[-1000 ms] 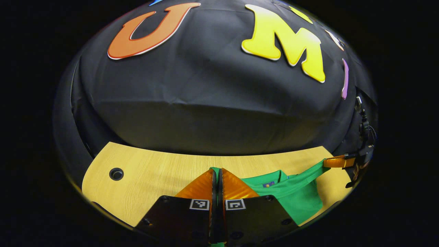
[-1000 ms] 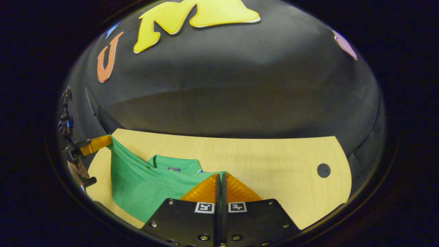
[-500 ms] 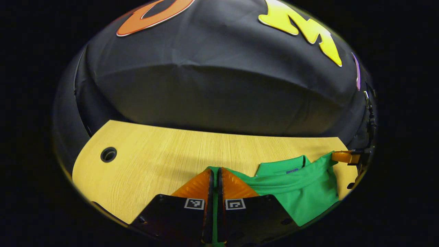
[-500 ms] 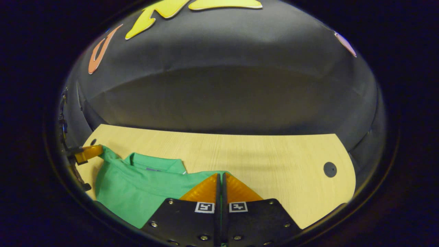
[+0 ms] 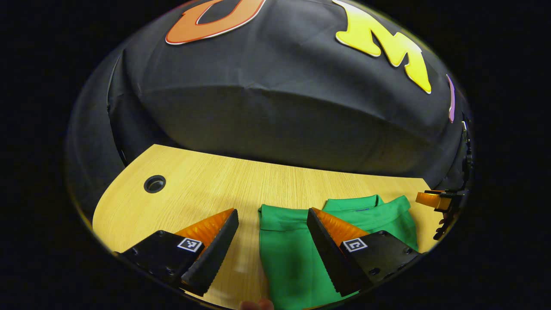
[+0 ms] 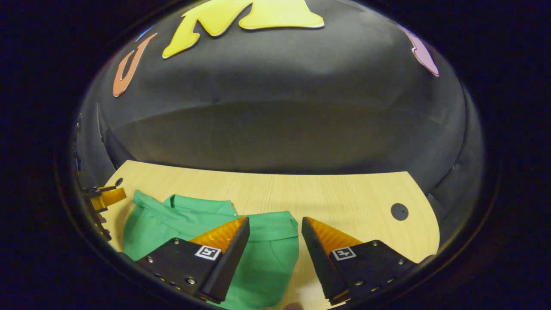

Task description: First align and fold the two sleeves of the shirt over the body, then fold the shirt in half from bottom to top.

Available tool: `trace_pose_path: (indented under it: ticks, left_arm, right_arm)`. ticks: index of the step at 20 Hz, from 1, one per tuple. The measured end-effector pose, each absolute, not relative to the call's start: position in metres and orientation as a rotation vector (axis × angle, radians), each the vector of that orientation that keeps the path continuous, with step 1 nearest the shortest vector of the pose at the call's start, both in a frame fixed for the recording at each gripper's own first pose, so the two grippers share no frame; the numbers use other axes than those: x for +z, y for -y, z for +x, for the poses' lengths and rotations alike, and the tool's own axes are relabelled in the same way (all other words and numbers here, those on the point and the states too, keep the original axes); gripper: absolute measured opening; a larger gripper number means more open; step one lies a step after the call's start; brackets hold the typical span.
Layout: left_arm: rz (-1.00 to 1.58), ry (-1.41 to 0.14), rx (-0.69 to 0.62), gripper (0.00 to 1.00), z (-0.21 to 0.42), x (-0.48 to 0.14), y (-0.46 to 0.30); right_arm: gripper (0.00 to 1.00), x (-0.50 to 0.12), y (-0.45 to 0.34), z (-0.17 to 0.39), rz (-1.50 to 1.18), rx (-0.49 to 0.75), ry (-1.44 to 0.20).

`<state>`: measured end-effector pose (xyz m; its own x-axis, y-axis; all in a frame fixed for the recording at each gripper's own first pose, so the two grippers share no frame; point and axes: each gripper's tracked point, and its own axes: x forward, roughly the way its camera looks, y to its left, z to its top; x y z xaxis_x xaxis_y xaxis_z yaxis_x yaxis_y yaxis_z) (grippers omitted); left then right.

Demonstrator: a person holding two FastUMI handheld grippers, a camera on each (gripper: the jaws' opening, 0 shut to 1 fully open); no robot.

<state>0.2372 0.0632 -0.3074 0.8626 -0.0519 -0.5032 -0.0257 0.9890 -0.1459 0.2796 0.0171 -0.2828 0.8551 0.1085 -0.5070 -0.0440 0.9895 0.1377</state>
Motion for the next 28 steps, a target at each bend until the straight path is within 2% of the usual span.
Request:
trace_pose_path:
  ticks: [5,15,22,28]
  left_arm:
    - [-0.141,-0.457,-0.020,1.00,0.192,-0.254,-0.057]
    - [-0.048,-0.121,-0.022,0.98,0.091,-0.060,-0.031]
    - [-0.100,-0.061,0.006,0.98,-0.005,-0.025,-0.014]
    - [-0.079,-0.088,0.014,0.98,-0.042,-0.037,-0.007]
  right_arm:
    - [0.78,-0.238,-0.011,0.234,0.094,0.083,-0.468]
    - [0.77,-0.090,-0.003,0.092,0.001,0.098,-0.190]
    - [0.77,-0.049,-0.003,0.004,0.030,0.109,-0.103]
    - [0.77,-0.058,-0.006,-0.045,-0.013,0.078,-0.092]
